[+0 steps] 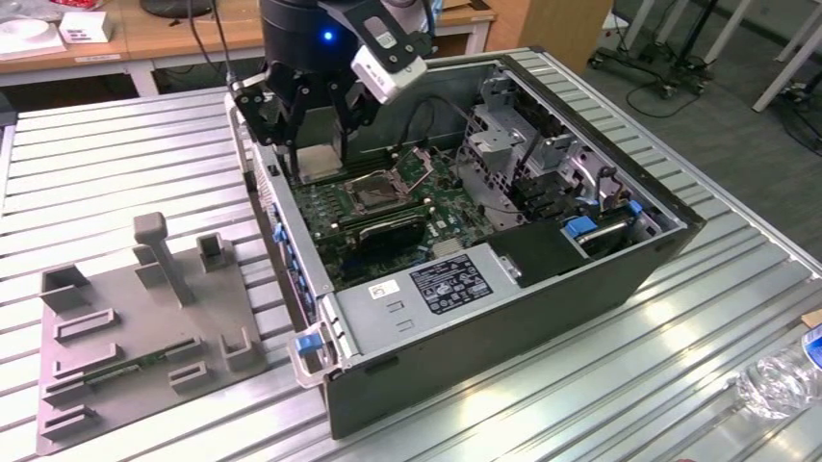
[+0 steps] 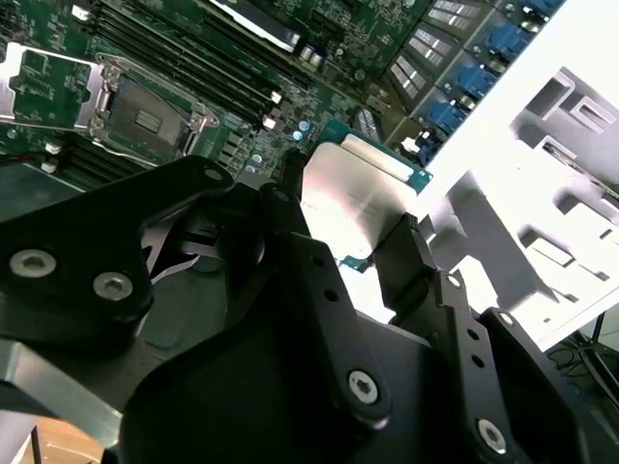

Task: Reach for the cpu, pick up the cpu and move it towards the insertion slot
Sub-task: 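Pick up the cpu and move it towards the insertion slot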

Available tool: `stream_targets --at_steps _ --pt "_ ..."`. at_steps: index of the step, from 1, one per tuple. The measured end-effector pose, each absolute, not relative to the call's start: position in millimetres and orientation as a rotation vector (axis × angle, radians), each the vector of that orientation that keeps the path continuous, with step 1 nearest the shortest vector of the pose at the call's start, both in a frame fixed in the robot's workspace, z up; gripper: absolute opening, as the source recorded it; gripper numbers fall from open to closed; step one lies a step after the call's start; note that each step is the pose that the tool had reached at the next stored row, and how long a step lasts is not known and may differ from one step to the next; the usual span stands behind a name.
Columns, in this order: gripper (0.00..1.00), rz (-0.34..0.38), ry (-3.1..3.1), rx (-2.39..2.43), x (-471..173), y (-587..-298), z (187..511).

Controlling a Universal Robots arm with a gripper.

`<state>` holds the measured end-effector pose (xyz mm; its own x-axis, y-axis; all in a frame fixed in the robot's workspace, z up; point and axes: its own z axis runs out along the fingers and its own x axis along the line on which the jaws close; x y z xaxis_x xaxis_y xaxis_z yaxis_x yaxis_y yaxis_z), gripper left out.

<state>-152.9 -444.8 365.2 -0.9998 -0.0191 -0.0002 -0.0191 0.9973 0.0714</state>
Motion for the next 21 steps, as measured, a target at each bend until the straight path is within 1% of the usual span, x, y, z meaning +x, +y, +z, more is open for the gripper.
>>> stream_targets --at_steps 21 --pt "0.54 -0.112 -3.139 0.030 -141 -445 365"
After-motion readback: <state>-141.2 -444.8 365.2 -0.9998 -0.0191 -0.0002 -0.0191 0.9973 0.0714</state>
